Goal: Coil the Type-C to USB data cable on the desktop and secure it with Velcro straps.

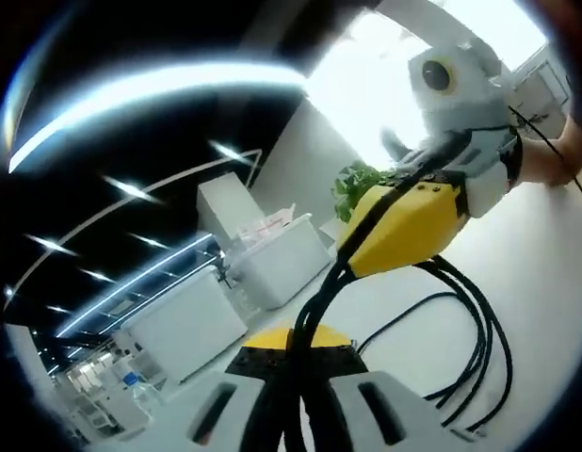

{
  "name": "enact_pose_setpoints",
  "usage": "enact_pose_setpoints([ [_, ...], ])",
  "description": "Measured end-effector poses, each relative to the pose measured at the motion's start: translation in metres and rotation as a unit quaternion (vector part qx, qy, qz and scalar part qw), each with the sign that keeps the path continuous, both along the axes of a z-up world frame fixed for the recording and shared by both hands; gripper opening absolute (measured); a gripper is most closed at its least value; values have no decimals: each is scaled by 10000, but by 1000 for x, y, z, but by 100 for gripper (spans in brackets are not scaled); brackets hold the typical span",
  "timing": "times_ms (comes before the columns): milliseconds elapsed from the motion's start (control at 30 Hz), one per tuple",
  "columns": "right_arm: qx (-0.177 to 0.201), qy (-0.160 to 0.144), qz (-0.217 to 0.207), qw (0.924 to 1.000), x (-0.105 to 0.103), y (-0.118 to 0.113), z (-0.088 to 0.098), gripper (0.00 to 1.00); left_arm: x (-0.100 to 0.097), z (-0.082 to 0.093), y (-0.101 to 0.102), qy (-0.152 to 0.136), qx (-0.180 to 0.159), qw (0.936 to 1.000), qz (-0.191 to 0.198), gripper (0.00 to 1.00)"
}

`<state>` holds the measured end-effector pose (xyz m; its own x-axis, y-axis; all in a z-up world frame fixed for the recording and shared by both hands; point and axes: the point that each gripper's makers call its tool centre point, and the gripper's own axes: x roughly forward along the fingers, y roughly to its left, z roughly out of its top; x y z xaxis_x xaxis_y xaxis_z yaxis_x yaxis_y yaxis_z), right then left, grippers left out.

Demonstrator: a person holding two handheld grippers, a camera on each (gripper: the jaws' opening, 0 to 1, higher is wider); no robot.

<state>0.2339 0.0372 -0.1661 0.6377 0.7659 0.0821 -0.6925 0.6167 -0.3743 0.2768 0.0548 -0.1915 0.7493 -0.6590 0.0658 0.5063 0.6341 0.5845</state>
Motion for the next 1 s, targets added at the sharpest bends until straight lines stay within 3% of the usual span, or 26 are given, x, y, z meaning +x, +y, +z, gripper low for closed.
enact_pose_setpoints([
  [67, 52, 218, -258, 9994, 11, -12, -6, 5, -1, 0, -1, 19, -14, 10000, -35, 4],
  [233, 60, 317, -385, 9987, 17, -18, -12, 5, 0, -1, -1, 55, -27, 10000, -58, 4],
  [300, 198, 327, -198, 9991, 12, -15, -11, 7, 2, -2, 2, 69, -1, 10000, 6, 4],
  [400, 571, 512, 251, 9967, 1, -10, -3, 22, 4, -2, 5, 107, -41, 9999, 64, 4],
  [533, 959, 575, 339, 9931, 0, -17, 9, 22, 4, -2, 5, 98, -25, 9999, 88, 4],
  [633, 903, 598, 225, 9939, 5, -20, 6, 23, 3, -2, 5, 69, -2, 9999, 86, 4],
  [767, 376, 754, 117, 9964, 9, -11, -17, 32, 0, -1, 3, 37, 18, 10000, 60, 4],
  [867, 331, 756, 18, 9966, 12, -10, -19, 23, -6, 0, -2, -23, 84, 9999, -70, 4],
  [1000, 510, 1084, -25, 9928, 18, -18, -22, 21, -14, 0, -11, -193, 314, 9990, -261, 4],
])
